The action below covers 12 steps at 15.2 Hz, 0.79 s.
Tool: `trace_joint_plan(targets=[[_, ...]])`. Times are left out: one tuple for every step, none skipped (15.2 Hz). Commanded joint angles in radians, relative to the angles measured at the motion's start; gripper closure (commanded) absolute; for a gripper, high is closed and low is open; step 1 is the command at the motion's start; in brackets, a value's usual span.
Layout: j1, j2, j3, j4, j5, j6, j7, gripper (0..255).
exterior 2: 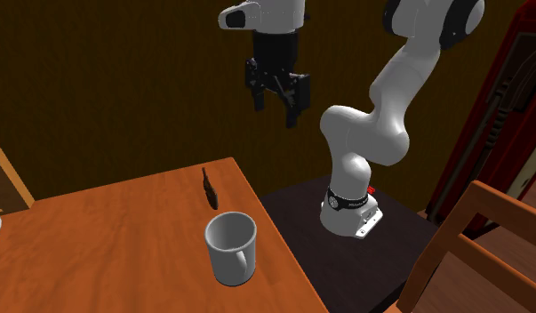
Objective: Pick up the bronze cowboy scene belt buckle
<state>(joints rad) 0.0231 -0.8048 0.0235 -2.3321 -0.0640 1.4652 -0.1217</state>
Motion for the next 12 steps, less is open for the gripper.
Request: trace_joint_plan(targets=[[0.000,0.000,0.000,0.000,0.000,0.000,0.000,0],[-0.014,0.020,0.003,-0.014,0.005,0.036,0.033,0],[-0.027,0.041,0.005,-0.026,0.009,0.071,0.066,0],[-0.041,0.063,0.007,-0.037,0.013,0.106,0.098,0],[-0.054,0.086,0.009,-0.047,0.016,0.142,0.130,0],[-0.068,0.110,0.011,-0.056,0.019,0.177,0.162,0],[-0.081,0.135,0.012,-0.063,0.022,0.212,0.193,0],[-0.094,0.161,0.013,-0.070,0.024,0.247,0.224,0],[-0.107,0.187,0.014,-0.075,0.027,0.281,0.255,0],[-0.121,0.214,0.014,-0.079,0.029,0.315,0.286,0],[-0.134,0.242,0.014,-0.082,0.030,0.349,0.316,0],[-0.146,0.271,0.014,-0.085,0.031,0.382,0.346,0]])
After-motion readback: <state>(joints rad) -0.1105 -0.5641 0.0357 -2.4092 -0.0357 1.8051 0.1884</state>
